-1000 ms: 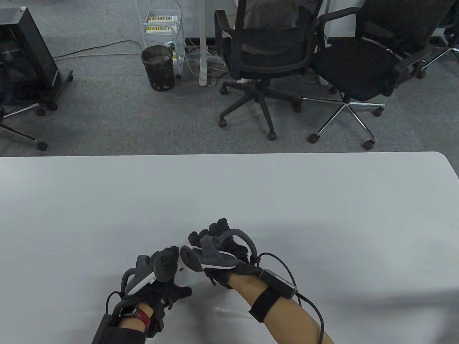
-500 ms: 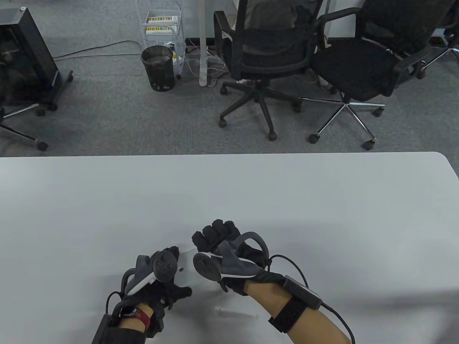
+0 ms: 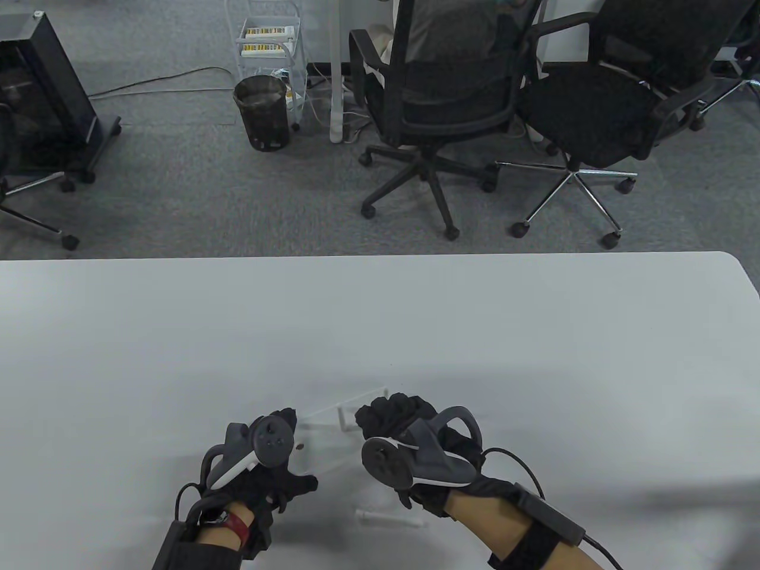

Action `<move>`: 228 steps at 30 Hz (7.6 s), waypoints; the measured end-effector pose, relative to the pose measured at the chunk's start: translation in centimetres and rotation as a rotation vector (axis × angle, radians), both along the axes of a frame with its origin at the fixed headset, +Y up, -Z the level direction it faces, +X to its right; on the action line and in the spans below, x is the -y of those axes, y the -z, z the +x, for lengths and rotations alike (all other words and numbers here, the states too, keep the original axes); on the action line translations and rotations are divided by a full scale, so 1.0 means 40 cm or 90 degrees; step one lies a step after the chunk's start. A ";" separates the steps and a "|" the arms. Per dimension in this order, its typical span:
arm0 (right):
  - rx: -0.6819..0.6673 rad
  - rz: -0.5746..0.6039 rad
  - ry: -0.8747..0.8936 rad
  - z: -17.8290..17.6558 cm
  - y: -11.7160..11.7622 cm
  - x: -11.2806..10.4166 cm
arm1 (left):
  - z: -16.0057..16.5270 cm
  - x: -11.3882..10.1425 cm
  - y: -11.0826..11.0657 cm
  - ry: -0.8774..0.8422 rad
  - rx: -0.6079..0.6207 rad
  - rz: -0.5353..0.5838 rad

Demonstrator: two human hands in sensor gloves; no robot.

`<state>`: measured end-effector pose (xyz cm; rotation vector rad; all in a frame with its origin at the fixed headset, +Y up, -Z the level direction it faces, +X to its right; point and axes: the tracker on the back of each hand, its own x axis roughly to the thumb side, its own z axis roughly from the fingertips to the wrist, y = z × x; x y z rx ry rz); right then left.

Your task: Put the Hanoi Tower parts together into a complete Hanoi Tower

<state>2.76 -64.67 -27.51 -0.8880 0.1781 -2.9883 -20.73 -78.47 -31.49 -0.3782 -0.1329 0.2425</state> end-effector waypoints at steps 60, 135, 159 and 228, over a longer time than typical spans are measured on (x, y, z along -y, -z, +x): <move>0.004 -0.112 -0.193 -0.007 -0.084 0.315 | 0.001 -0.001 -0.001 0.000 -0.001 -0.001; -0.038 0.023 -0.002 -0.153 0.007 -0.073 | 0.001 0.003 -0.001 0.000 0.001 -0.003; -0.074 0.090 -0.047 -0.282 0.049 -0.026 | -0.003 0.004 -0.001 -0.007 0.003 -0.007; -0.010 0.148 -0.152 -0.468 0.159 0.247 | -0.040 0.016 -0.011 -0.111 0.005 -0.049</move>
